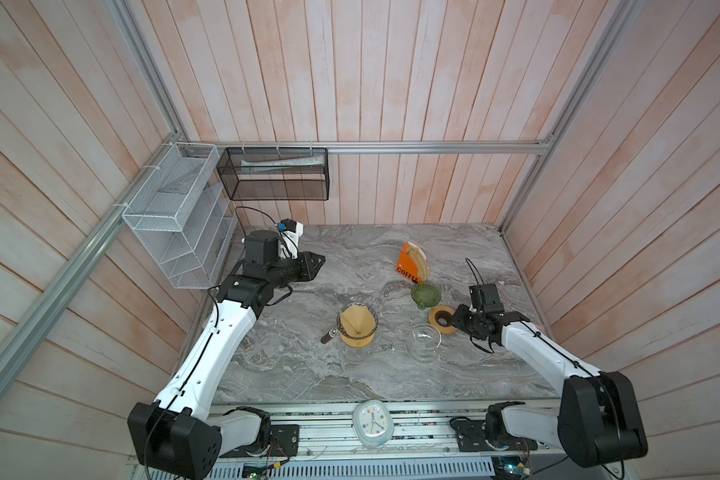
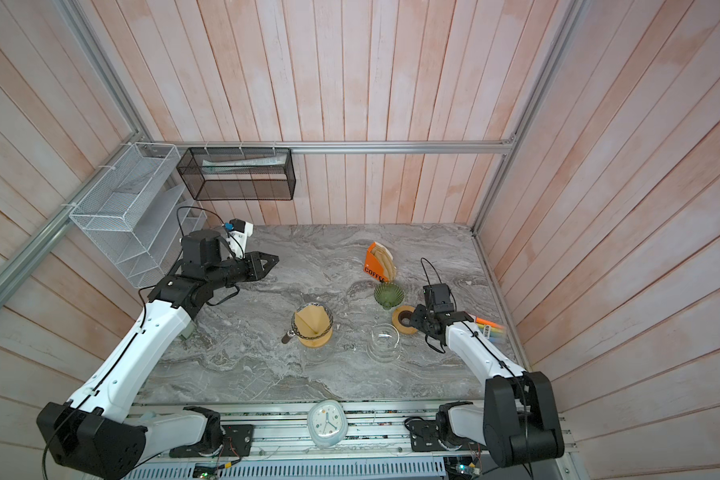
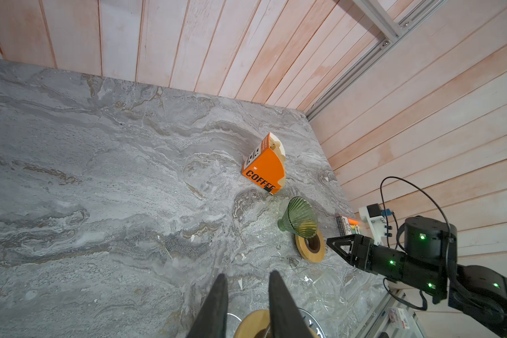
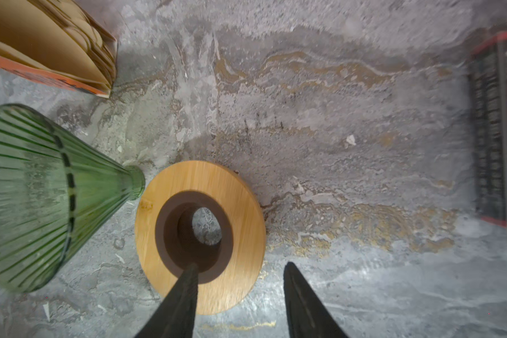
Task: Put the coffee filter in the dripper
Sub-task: 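Move the right gripper to the wooden ring and close on its rim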
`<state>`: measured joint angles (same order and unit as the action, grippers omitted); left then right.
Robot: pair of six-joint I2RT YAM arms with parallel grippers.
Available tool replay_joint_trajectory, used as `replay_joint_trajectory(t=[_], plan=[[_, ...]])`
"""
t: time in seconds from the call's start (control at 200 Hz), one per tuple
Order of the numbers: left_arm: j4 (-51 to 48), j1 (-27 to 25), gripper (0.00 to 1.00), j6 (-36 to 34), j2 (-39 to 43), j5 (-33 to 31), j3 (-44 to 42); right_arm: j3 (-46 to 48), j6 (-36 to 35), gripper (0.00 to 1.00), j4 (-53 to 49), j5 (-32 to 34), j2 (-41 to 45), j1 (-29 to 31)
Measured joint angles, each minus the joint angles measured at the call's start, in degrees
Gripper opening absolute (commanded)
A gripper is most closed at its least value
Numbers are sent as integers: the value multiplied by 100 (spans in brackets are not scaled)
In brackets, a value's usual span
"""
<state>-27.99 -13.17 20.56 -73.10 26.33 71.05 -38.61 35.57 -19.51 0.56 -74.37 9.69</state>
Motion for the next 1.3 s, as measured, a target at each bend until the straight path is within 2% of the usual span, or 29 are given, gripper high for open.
replay_joint_trajectory(t=[0.3, 0.515, 0.635, 1.0, 1.231, 1.301], plan=[[103, 0, 28, 2, -216, 76, 13, -17, -227, 48, 245, -236, -688, 0], [188, 4, 28, 2, -223, 76, 13, -120, -306, 41, 343, -238, -909, -2], [192, 4, 28, 2, -223, 76, 13, -122, -323, 35, 343, -219, -927, -13], [238, 4, 28, 2, -223, 76, 9, -129, -391, 38, 323, -216, -914, -13], [282, 4, 28, 2, -223, 76, 9, -151, -393, 29, 299, -214, -914, -13], [293, 4, 28, 2, -223, 76, 9, -151, -393, 28, 273, -212, -890, -13]])
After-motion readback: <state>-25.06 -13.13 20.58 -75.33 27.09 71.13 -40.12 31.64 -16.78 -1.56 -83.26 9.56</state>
